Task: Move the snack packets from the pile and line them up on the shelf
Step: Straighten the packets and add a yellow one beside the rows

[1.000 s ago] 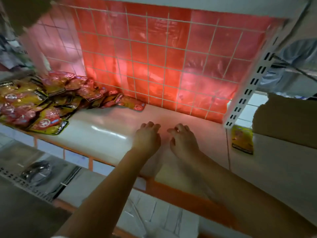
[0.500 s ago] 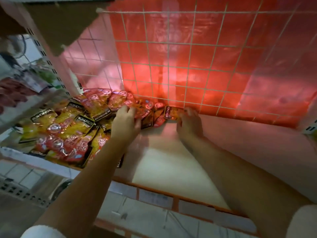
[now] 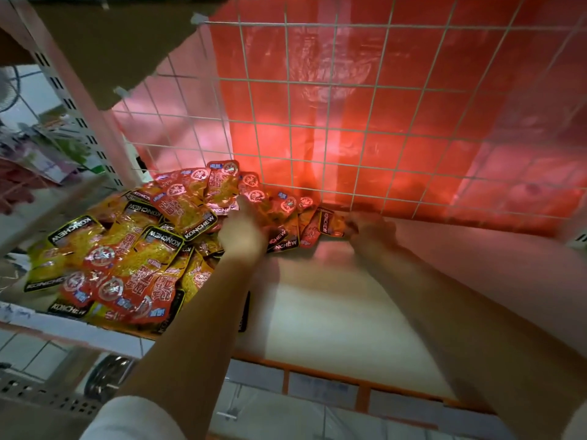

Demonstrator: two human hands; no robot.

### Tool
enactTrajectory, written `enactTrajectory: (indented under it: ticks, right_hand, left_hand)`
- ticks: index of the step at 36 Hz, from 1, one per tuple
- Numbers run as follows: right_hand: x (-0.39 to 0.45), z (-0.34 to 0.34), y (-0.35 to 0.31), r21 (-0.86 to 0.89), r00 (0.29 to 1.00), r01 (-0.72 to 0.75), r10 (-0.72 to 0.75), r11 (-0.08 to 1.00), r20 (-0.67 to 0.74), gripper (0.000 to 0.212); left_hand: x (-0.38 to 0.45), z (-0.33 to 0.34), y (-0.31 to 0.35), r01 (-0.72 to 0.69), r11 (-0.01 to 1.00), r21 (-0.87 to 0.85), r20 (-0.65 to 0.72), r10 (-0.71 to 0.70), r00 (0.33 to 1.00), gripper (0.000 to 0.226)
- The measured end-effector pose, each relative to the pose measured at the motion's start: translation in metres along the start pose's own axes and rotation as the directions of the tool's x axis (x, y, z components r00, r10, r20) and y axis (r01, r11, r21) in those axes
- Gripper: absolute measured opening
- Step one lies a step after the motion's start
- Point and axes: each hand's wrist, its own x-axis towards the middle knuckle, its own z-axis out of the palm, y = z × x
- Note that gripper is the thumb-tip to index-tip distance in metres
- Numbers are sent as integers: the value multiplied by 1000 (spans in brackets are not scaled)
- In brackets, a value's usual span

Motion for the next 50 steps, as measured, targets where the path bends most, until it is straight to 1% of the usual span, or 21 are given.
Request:
enactTrajectory:
  ticks: [1, 3, 5, 9, 12, 17, 20, 24, 28, 30, 32, 34, 37, 38, 40, 43, 44, 45, 47, 49, 50]
  right_hand:
    - [-1, -2, 1, -10, 1000, -14, 14, 1000, 16, 26]
    - [-4, -4, 3, -30, 998, -47, 48, 998, 44, 42]
    - [-9, -4, 2, -22, 995, -90, 91, 996, 38, 54]
    - [-23, -4, 2, -33, 988, -152, 153, 988, 10, 57]
    - [-32, -4, 6, -14, 989, -144, 145, 989, 5, 57]
    - [-42, -3, 10, 21, 992, -128, 128, 992, -7, 56]
    - [-45, -3, 10, 30, 992, -123, 123, 992, -18, 56]
    - [-48, -4, 8, 32, 992, -124, 124, 992, -21, 53]
    - [-53, -6, 3, 80, 988, -148, 150, 986, -30, 51]
    - [-56, -13, 0, 138, 983, -181, 180, 974, 22, 56]
    - [-56, -19, 0, 179, 970, -222, 199, 958, 137, 65]
    - [-55, -21, 2, 274, 951, -274, 217, 922, 221, 70]
    - [-56, -18, 2, 366, 942, -313, 236, 876, 239, 76]
    - [-55, -16, 5, 392, 942, -316, 238, 864, 235, 76]
    - [-56, -16, 8, 441, 947, -312, 239, 842, 214, 64]
    - [-62, -21, 10, 480, 960, -272, 202, 834, 193, 43]
    - [-64, -21, 11, 521, 964, -263, 203, 812, 170, 39]
    - [-68, -22, 10, 611, 966, -259, 212, 748, 150, 37]
    - [-71, -21, 12, 809, 961, -247, 240, 533, 136, 37]
    - [-73, -26, 15, 894, 958, -239, 241, 379, 155, 33]
    - [-73, -31, 18, 919, 956, -246, 234, 309, 178, 25]
  left_hand:
    - [-1, 0, 0, 2, 1000, -14, -12, -2, 1000, 82]
    - [-2, 1, -2, 22, 999, -46, -22, -23, 999, 82]
    - [-2, 0, -2, 43, 997, -67, -5, -44, 999, 82]
    - [1, -1, 1, 96, 991, -93, 37, -93, 995, 80]
    - [0, -3, 3, 119, 987, -108, 49, -115, 992, 82]
    - [-5, -6, 1, 111, 990, -91, 88, -103, 991, 92]
    - [-8, -6, 0, 68, 997, -18, 127, -66, 990, 94]
    - [-14, -5, -2, -44, 995, 87, 141, 31, 990, 90]
    - [-24, -3, -3, -147, 987, 69, 133, 137, 982, 84]
    - [-28, -2, 0, -127, 991, 31, 148, 121, 982, 82]
    - [-29, 0, 4, -77, 997, -32, 168, 81, 982, 83]
    - [-27, 3, 7, -23, 993, -117, 184, 45, 982, 85]
    - [-27, 4, 12, 49, 989, -138, 217, -18, 976, 77]
    - [-27, 4, 14, 69, 988, -142, 218, -37, 975, 72]
    - [-27, 4, 16, 107, 977, -184, 223, -64, 973, 62]
    - [-29, 7, 17, 74, 965, -253, 231, -14, 973, 40]
    - [-29, 8, 17, 63, 957, -283, 233, 4, 973, 35]
    - [-31, 8, 17, 65, 944, -323, 236, 14, 972, 32]
    - [-37, 6, 21, 118, 889, -442, 265, 4, 964, 27]
    - [-44, 3, 27, 197, 816, -543, 329, -8, 944, 20]
    - [-50, 1, 31, 228, 782, -580, 369, 3, 929, 19]
